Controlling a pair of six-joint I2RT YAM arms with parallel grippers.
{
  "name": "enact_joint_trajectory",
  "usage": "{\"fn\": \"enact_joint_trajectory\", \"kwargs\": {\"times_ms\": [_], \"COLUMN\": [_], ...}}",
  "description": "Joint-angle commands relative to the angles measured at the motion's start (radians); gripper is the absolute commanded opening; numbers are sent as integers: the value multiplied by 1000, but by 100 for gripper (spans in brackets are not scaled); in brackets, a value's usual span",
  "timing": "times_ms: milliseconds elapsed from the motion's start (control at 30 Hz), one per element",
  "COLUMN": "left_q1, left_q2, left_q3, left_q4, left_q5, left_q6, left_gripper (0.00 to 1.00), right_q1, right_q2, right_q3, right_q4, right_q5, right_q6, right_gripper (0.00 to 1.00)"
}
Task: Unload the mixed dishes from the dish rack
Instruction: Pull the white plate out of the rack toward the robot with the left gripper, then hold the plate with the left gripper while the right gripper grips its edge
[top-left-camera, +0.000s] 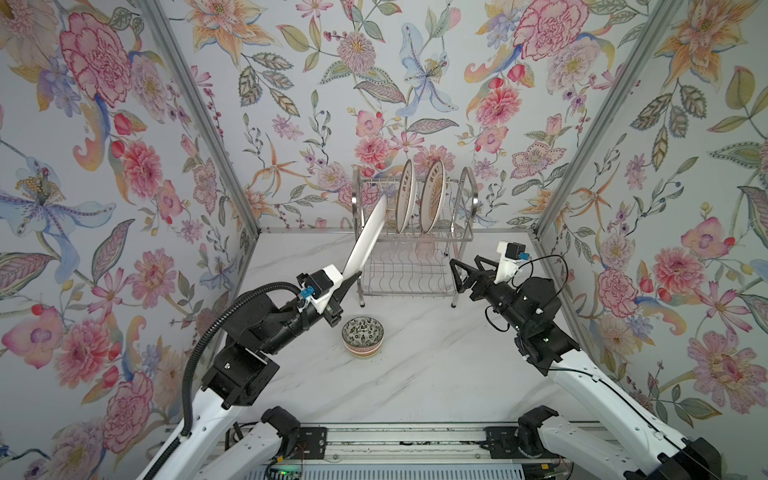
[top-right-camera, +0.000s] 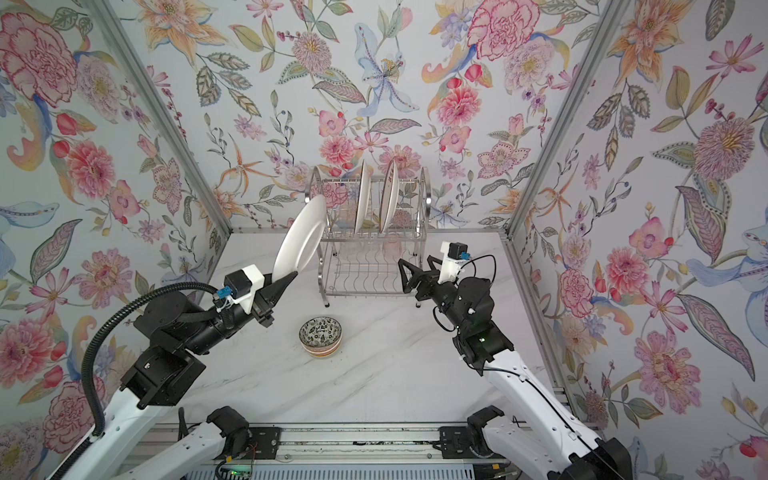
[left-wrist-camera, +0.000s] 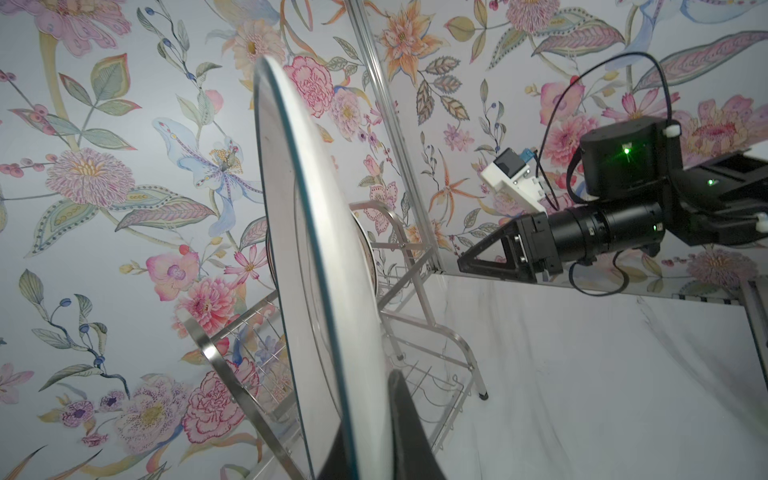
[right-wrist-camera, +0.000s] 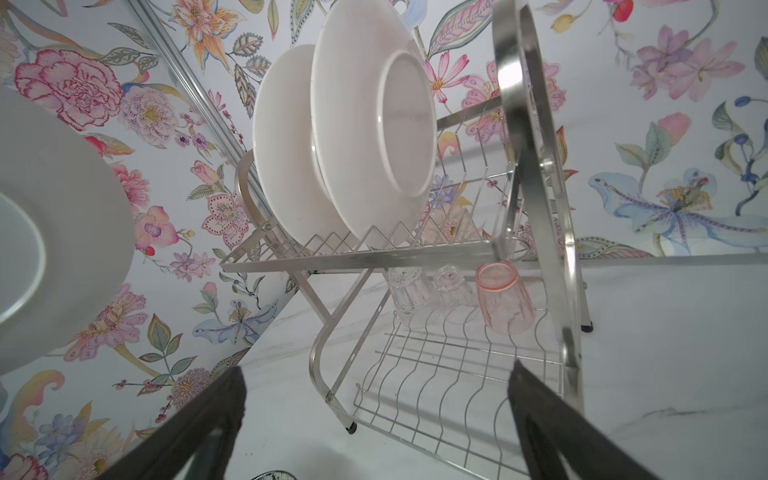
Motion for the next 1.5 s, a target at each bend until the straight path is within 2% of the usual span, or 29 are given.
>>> {"fn": "enact_joint_trajectory", "kwargs": {"times_ms": [0,133,267,400,500,700,833,1100,1300,1467], "left_q1": [-18,-25,-44,-110,-174,-293,-332,-455,-549,-587], "left_q2": [-40,-53,-56,-30,-17,52,131,221,311,396], "left_q3": [-50,-66,-101,-119,-140,-183,-173,-247,-322,-346], "left_q4": [-66,-122,-177,-252,-247,-199,-203,-23,188,301], "left_q5": [40,55,43,-73,-155,-297,-377,-557,-688,-772], "left_q6": [104,145,209,297,336,403,468,611,699,776], "left_gripper": [0,0,0,0,0,0,0,0,0,0], "right_q1": [-13,-39,-64,-95,-111,-119,-121,-119,-116,-113], "right_q2": [-40,-71,-105,-125,-118,-67,-9,105,162,220], "right_q3": [30,51,29,0,4,36,74,122,130,146], "right_q4": [-129,-266,-325,-346,-381,-399,-440,-487,-531,-582], "right_q5": [-24,-68,-120,-188,-211,-291,-320,-387,-437,-483], "right_q6": [99,173,240,313,343,346,333,334,314,280], "right_gripper": [99,99,99,99,99,100,98,94,90,84]}}
